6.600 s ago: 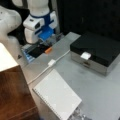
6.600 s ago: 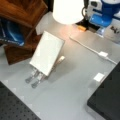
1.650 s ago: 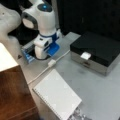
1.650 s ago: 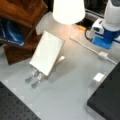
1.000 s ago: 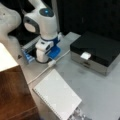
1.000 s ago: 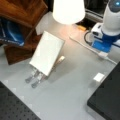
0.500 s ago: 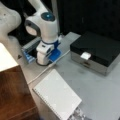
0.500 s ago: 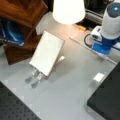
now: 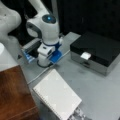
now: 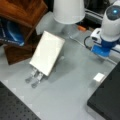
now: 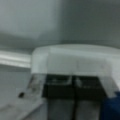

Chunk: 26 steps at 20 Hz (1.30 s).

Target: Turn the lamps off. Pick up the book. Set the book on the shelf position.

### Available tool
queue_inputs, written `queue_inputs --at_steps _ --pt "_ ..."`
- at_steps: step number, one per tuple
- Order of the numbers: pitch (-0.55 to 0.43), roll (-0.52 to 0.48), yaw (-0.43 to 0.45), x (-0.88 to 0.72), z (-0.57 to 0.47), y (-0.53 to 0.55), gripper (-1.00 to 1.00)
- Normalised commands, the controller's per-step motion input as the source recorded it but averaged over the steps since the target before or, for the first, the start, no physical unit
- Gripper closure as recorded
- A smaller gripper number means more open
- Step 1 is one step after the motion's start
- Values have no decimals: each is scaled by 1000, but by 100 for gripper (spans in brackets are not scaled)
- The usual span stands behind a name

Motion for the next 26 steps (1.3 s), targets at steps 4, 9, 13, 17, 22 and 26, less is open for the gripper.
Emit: queue_inputs --at_steps 4,9,13,17,22,26 --pt "-170 15 -133 -342 -230 55 100" --pt "-144 -12 -103 -327 -236 37 100" --pt "-135 -30 -108 -286 -270 35 100" --pt "-89 -96 -99 -287 -282 15 100" --pt "-60 -97 -54 -296 -305 -33 100" --pt "-27 -52 -15 -285 -176 -61 100"
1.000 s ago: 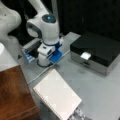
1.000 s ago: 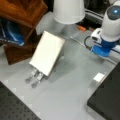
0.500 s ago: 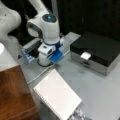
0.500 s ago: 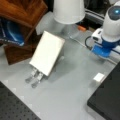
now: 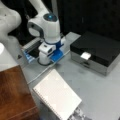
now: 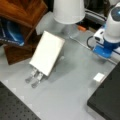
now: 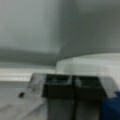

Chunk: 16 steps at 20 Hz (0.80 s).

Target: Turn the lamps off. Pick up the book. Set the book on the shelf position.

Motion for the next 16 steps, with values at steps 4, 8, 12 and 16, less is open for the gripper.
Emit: queue_inputs --at_steps 4,8,12,16 --pt "30 -19 -16 -270 140 -101 100" --pt "39 16 3 -154 328 -109 100" --pt "41 41 6 -21 343 -86 100" --pt "45 51 17 61 295 -70 100"
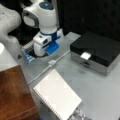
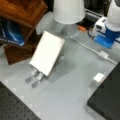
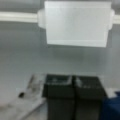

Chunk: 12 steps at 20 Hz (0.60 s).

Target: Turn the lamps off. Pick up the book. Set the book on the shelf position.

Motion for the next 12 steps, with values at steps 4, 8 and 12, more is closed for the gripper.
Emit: queue_inputs --at_steps 4,8,12 --pt "32 62 44 133 391 -98 100" --pt "66 37 59 143 364 -110 100" --pt "115 -35 70 151 246 -86 100"
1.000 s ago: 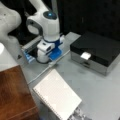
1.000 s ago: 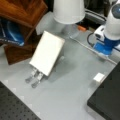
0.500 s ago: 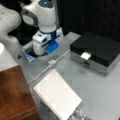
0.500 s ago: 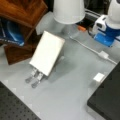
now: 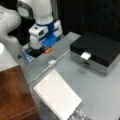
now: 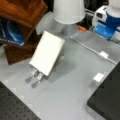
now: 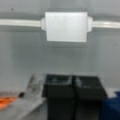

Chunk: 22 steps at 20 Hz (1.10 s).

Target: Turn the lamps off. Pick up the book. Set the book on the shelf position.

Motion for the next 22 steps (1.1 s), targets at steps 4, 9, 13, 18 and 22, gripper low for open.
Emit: queue_inputs --at_steps 4,9,13,18,22 --pt "140 -32 93 143 71 -60 100" --pt "148 0 112 137 59 -33 -100" --pt "150 18 92 170 168 -48 -100" --pt "175 22 59 173 215 -59 -100" --pt "200 -9 60 178 262 -59 -100"
